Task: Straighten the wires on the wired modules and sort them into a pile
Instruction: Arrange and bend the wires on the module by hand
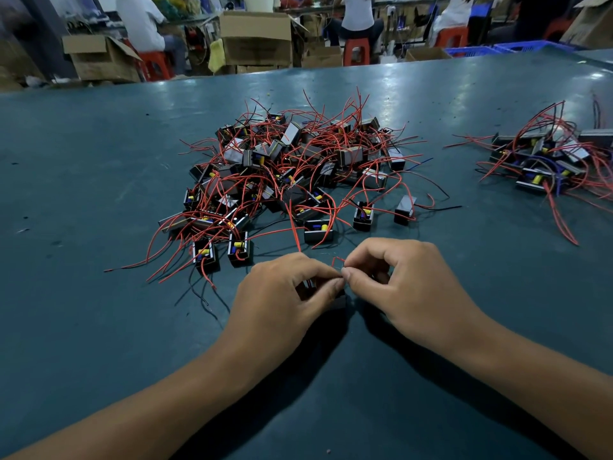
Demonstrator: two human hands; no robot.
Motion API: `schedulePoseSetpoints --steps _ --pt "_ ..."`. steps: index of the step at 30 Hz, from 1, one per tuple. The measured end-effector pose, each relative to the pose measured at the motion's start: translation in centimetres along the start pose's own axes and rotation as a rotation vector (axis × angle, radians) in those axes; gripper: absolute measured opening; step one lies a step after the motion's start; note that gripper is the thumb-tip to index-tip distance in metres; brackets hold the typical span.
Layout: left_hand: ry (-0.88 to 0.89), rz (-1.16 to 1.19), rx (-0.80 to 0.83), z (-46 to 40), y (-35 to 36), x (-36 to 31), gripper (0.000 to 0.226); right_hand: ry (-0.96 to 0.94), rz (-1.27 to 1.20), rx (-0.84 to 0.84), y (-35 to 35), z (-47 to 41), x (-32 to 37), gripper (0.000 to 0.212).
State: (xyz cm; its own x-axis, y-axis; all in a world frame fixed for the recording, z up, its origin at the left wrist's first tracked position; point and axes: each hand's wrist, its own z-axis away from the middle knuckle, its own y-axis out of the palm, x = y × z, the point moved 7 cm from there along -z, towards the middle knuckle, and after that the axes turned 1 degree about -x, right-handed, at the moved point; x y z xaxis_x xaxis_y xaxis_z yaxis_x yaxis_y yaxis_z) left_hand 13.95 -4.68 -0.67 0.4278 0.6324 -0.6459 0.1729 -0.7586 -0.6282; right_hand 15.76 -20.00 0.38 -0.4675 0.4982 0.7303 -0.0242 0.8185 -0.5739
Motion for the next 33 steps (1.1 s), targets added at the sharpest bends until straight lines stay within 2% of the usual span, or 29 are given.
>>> schedulePoseSetpoints --steps 4,7,11,15,20,22,24,27,29,33 --pt "0.043 0.000 -0.059 -0.3 -1.6 -0.5 0.007 -0.022 -0.015 0.030 0.1 0.1 0.2 0.013" --pt "0.070 -0.037 -0.020 -0.4 -1.6 -0.8 0.007 -0.087 0.035 0.062 0.3 0.1 0.7 0.008" --pt "0.012 0.026 0.016 -0.7 -1.7 -0.3 0.009 -0.138 0.071 0.089 0.4 0.2 1.0 0.008" --pt "-0.095 0.166 0.081 -0.7 -1.4 0.2 0.017 -0.179 0.083 0.091 0.5 0.3 1.2 0.006" --pt "-0.392 0.427 0.159 -0.2 0.2 1.8 0.032 -0.258 0.138 0.090 0.9 0.3 1.8 0.004" --pt "-0.433 0.461 0.168 0.0 0.5 2.0 0.034 -0.264 0.130 0.100 1.0 0.3 1.8 0.005" --pt "-0.262 0.338 0.102 -0.6 -0.9 1.4 0.029 -0.247 0.105 0.102 0.9 0.2 1.6 0.006" --pt "0.190 0.026 0.046 -1.4 -3.3 -1.3 0.003 -0.219 0.046 0.115 0.7 0.0 1.3 0.006" --pt "0.420 -0.150 0.056 -1.0 -3.4 -2.3 0.008 -0.222 0.014 0.131 0.6 0.0 1.3 0.004" --pt "0.575 -0.323 0.047 -0.6 -3.1 -3.0 0.013 -0.217 -0.033 0.181 0.7 0.0 1.2 0.006"
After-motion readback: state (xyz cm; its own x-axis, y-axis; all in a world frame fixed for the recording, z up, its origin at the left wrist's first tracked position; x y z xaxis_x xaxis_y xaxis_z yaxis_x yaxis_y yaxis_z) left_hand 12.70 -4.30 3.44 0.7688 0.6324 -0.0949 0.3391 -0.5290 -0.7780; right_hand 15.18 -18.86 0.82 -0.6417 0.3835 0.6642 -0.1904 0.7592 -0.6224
